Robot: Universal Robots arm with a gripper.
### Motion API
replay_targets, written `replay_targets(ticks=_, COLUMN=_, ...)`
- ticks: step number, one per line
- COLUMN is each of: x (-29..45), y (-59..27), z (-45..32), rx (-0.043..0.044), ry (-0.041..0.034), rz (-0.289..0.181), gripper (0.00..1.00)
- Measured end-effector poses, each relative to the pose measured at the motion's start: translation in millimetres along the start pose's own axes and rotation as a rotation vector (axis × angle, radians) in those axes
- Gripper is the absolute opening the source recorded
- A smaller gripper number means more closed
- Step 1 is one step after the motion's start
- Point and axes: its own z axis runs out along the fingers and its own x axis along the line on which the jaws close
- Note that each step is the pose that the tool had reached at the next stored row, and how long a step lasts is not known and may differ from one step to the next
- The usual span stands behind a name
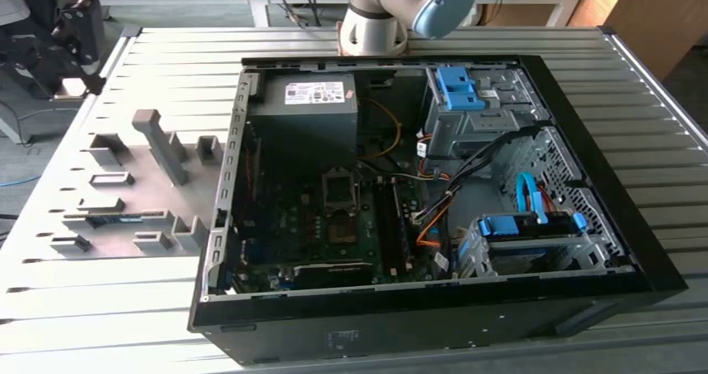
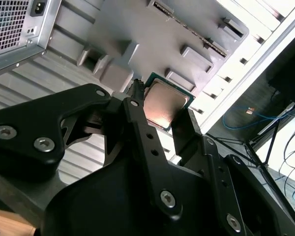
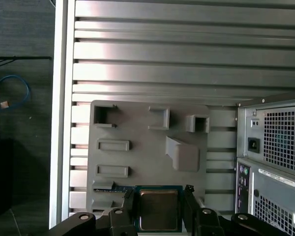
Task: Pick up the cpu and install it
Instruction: 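Pick up the cpu and move it towards the insertion slot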
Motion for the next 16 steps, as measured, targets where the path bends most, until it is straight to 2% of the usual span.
replay_targets(ticks=16, x=-26.3, y=-0.3, z=0.7, rx=0.0002, ry=0.0002, rz=0.0, gripper=0.47)
